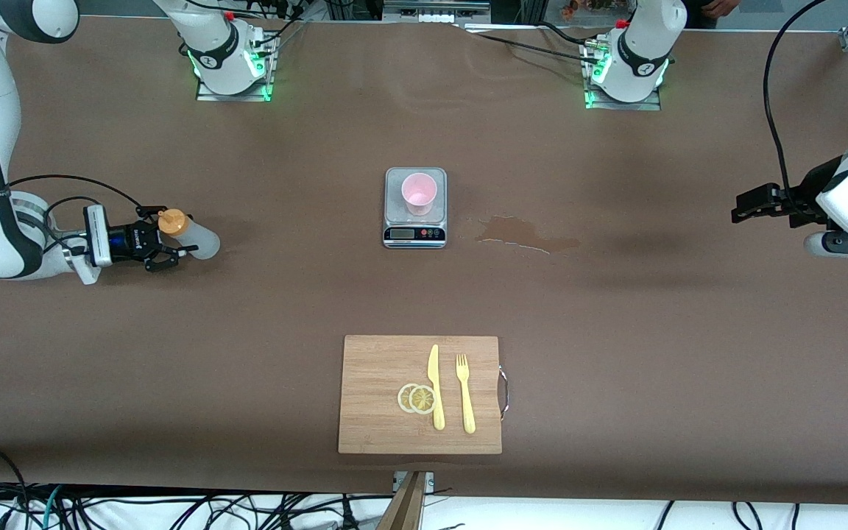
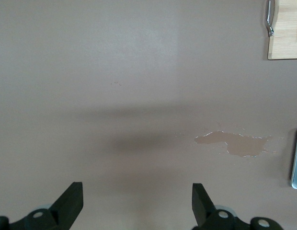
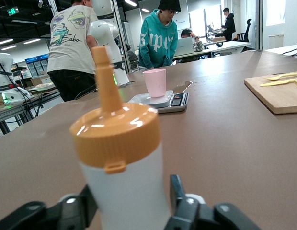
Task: Add sauce to pink cup with both arms
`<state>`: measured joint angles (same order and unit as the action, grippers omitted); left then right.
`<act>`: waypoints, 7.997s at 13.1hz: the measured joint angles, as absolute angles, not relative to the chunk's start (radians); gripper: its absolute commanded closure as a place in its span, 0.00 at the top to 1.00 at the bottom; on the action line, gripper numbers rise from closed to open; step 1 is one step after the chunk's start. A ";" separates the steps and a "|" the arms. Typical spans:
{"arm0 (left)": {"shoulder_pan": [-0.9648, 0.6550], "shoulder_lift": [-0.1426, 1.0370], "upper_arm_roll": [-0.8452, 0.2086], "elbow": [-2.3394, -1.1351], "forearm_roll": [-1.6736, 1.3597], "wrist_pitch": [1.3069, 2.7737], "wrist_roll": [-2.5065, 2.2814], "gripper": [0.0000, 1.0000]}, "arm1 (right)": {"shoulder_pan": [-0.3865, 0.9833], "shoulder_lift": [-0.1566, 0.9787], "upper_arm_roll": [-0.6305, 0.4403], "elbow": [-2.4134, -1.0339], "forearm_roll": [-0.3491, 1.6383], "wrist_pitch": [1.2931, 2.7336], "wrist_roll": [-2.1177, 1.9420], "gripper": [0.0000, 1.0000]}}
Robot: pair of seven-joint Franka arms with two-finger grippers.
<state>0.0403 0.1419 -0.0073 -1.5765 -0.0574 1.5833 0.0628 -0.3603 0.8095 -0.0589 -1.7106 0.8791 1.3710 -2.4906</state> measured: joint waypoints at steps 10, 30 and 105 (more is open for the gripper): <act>0.040 0.143 -0.010 -1.575 -0.057 1.580 0.063 1.00 | -0.226 0.736 -0.055 -1.547 0.796 1.265 -2.200 0.14; 0.038 0.195 -0.015 -1.508 -0.057 1.578 0.063 1.00 | 0.509 0.451 -0.049 -1.556 0.221 1.647 -1.122 0.14; 0.040 0.209 -0.013 -1.465 -0.057 1.578 0.063 1.00 | 0.323 0.740 -0.574 -1.880 1.142 1.328 -2.631 0.99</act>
